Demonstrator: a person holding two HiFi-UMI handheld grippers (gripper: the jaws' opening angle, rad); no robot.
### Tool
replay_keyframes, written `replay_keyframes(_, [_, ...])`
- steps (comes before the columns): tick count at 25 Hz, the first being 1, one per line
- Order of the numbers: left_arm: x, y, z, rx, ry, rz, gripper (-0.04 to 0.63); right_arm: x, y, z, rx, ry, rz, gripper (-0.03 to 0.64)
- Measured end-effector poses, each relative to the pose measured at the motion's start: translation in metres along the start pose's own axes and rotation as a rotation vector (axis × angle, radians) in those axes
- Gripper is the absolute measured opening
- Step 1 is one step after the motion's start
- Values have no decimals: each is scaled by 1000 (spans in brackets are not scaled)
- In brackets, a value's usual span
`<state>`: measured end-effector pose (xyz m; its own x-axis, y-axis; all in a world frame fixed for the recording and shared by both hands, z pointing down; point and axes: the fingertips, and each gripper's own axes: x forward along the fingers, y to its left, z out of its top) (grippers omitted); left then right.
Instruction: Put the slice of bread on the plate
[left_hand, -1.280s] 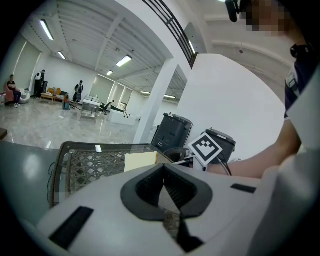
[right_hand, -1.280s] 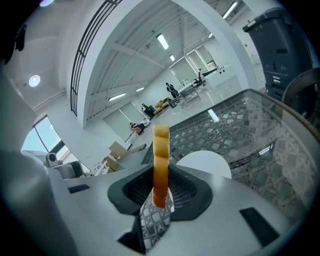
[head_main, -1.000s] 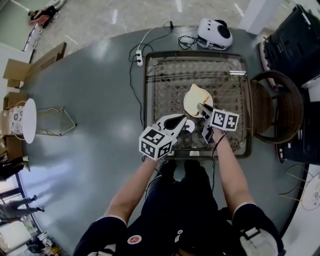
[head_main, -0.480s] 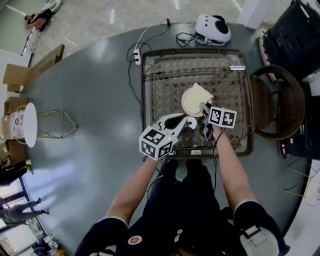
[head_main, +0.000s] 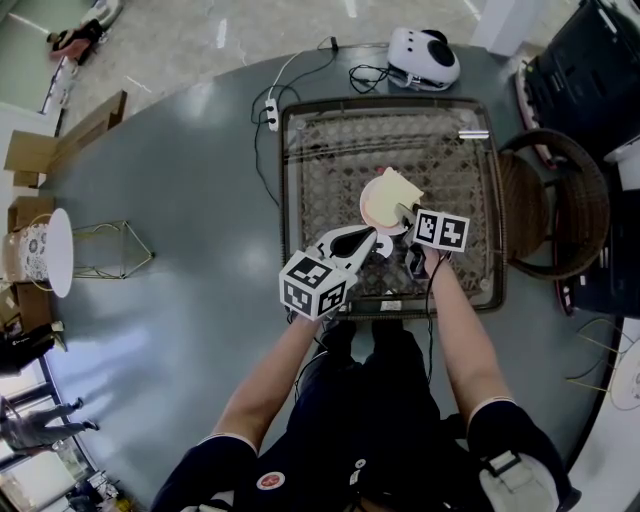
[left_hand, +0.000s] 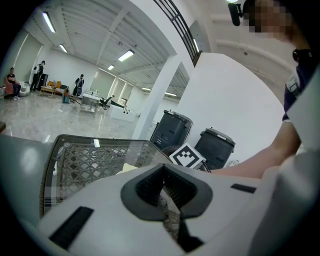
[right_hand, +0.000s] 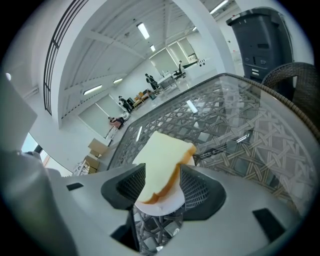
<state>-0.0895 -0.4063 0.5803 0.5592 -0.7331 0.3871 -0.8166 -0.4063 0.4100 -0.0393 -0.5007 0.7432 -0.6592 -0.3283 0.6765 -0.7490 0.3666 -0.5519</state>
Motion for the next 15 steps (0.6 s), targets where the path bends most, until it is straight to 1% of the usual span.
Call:
replay_keyframes(4, [1, 3, 2, 3, -5, 1, 8, -7, -2, 6, -22, -25, -19, 193])
replay_keyframes(7, [2, 4, 5, 9, -11, -2, 8, -23, 4, 17, -50, -71, -7, 192])
replay_keyframes(13, [1, -3, 24, 27, -47, -26, 8, -70, 48, 47, -143, -195, 114, 189])
replay_keyframes(15, [0, -8, 32, 36, -61, -36, 8, -89, 65, 57, -176, -240, 145, 153])
